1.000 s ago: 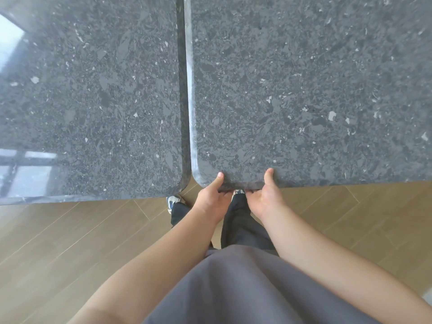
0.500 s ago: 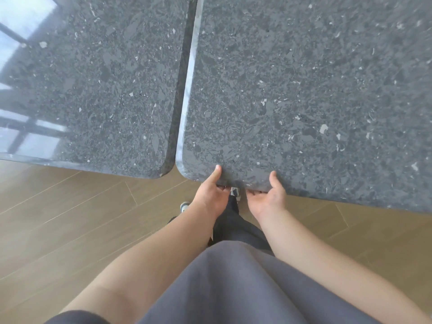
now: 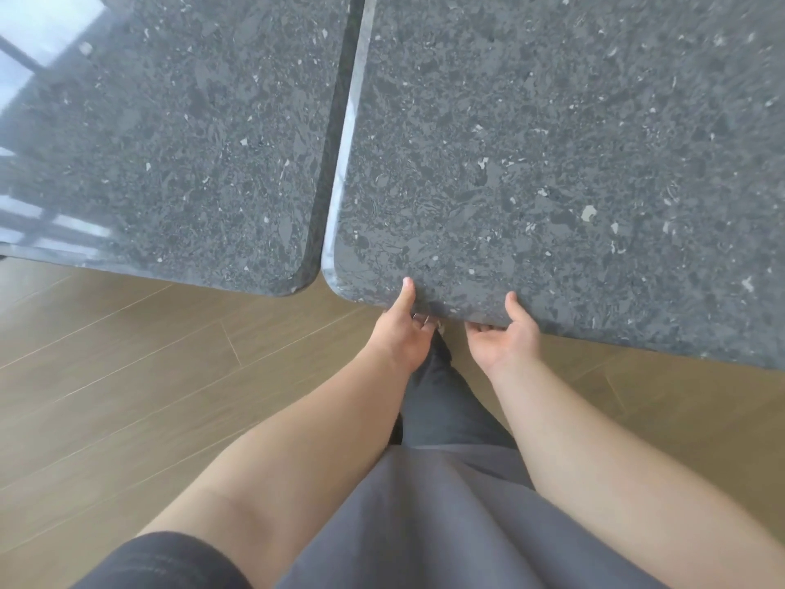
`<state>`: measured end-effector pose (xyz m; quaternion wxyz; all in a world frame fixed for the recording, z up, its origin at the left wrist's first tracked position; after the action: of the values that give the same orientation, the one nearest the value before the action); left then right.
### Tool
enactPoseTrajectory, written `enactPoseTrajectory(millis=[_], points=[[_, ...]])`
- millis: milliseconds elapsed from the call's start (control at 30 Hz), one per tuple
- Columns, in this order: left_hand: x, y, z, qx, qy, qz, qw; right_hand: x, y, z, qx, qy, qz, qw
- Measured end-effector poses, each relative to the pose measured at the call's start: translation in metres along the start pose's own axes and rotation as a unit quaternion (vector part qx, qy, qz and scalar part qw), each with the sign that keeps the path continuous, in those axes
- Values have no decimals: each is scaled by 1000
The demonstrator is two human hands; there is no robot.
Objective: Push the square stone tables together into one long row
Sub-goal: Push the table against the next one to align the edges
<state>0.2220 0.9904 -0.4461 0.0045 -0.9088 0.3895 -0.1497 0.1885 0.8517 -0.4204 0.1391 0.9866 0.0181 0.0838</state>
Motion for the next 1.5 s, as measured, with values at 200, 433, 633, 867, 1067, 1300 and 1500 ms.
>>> enactPoseTrajectory(millis=[200,433,633,867,1067,1300,1500], points=[[14,-8,-10,-2,-22,-38,999,-2,4,1,34,35,0,999],[26,-16,-28,-31,-27,-40,998,9,14,-5,47,11,-31,998],[24,-17,-26,-17,-26,-19,999,7,13,-3,43,9,-34,998],[19,-17,-24,1,-14,4,1000,2,11,3,29,7,-52,998],[17,-17,-25,4,-8,18,1000,0,11,8,20,12,-60,998],[13,-14,-22,2,-10,26,1000,-3,13,8,1,2,-67,998],[12,-14,-17,-1,-4,29,1000,-5,13,7,-9,-7,-71,997]])
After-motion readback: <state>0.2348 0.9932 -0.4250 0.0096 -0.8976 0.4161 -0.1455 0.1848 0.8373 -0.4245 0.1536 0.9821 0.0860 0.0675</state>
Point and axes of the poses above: each hand's wrist, its own z-axis towards the middle knuckle, its own x-axis out of the palm, y = z × x, the point moved 5 cm from there along z, towards the middle knuckle, and after that the axes turned 8 degrees about -y, right-handed, at the moved point
